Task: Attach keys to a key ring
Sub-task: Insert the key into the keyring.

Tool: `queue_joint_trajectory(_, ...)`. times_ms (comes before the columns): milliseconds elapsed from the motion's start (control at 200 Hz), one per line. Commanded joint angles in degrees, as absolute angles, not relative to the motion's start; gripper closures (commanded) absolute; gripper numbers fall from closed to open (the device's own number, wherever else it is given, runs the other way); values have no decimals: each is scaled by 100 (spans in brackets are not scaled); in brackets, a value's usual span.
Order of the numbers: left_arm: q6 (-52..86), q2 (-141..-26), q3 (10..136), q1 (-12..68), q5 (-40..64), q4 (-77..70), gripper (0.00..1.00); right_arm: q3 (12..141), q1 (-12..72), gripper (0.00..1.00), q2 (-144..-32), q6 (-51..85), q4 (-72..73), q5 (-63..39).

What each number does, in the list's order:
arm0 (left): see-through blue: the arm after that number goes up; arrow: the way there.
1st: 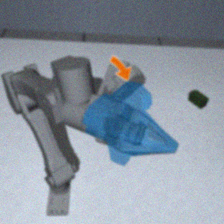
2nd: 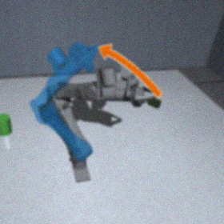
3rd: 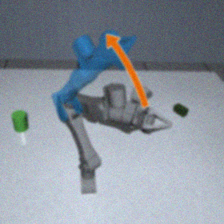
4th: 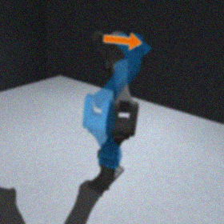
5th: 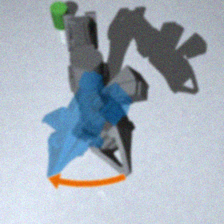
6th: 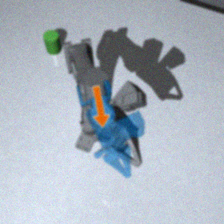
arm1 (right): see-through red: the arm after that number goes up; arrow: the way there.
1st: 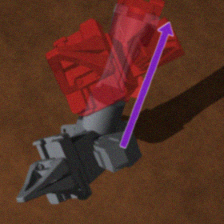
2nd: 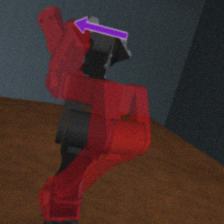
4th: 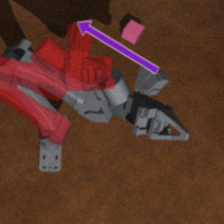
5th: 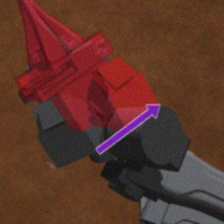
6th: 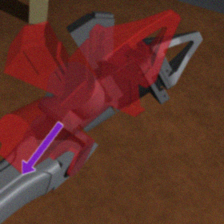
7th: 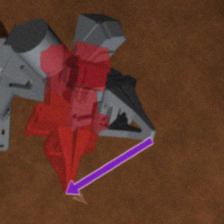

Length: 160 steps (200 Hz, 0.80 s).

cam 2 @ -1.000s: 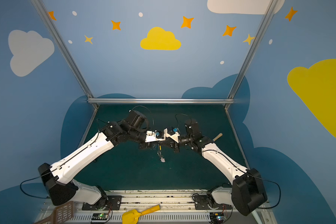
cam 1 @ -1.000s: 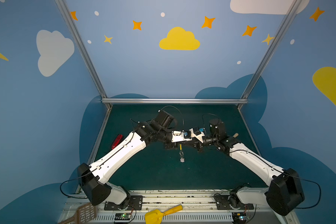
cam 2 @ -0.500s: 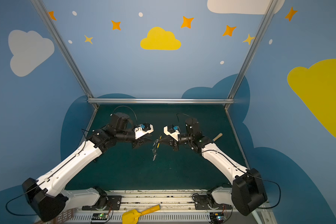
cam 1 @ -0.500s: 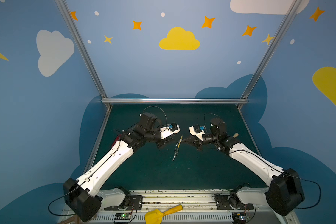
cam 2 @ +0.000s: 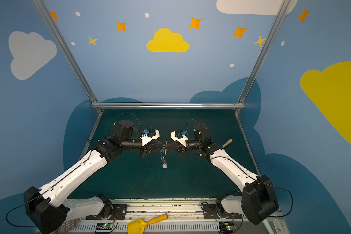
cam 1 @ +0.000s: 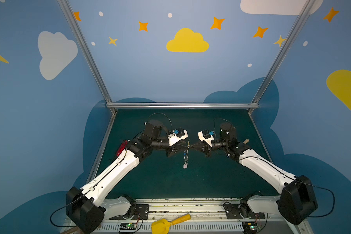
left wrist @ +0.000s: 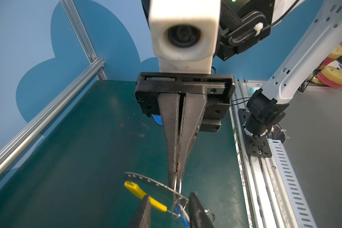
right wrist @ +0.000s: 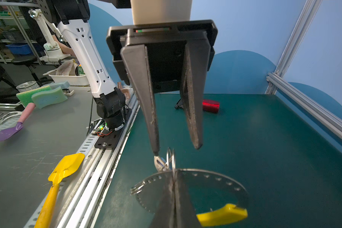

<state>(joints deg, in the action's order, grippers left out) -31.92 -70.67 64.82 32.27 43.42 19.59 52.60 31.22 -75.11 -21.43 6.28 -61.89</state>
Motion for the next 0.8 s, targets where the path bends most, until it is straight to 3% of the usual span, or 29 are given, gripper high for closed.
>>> queue_joint_trajectory(0, -3165, -7158, 6571, 3241, 4578, 1834, 74, 5432, 3155, 100, -7567, -2083, 806, -6354)
queue_joint_trajectory(315, -3487, -7308, 6802, 3352, 4607, 2193, 96, 5440, 3164, 100, -7589, -2037, 870, -6358)
queue_joint_trajectory(446, -3585, -7328, 6952, 3375, 4472, 2390, 97, 5440, 3156, 100, -7590, -2235, 706, -6271)
queue_joint_trajectory(596, -4028, -7580, 7574, 3417, 4150, 3425, 97, 5488, 3146, 81, -7455, -2697, 44, -5783)
queue_joint_trajectory(796, -4534, -7970, 8426, 3529, 3663, 4626, 97, 5503, 3134, 75, -7158, -3119, -448, -5341)
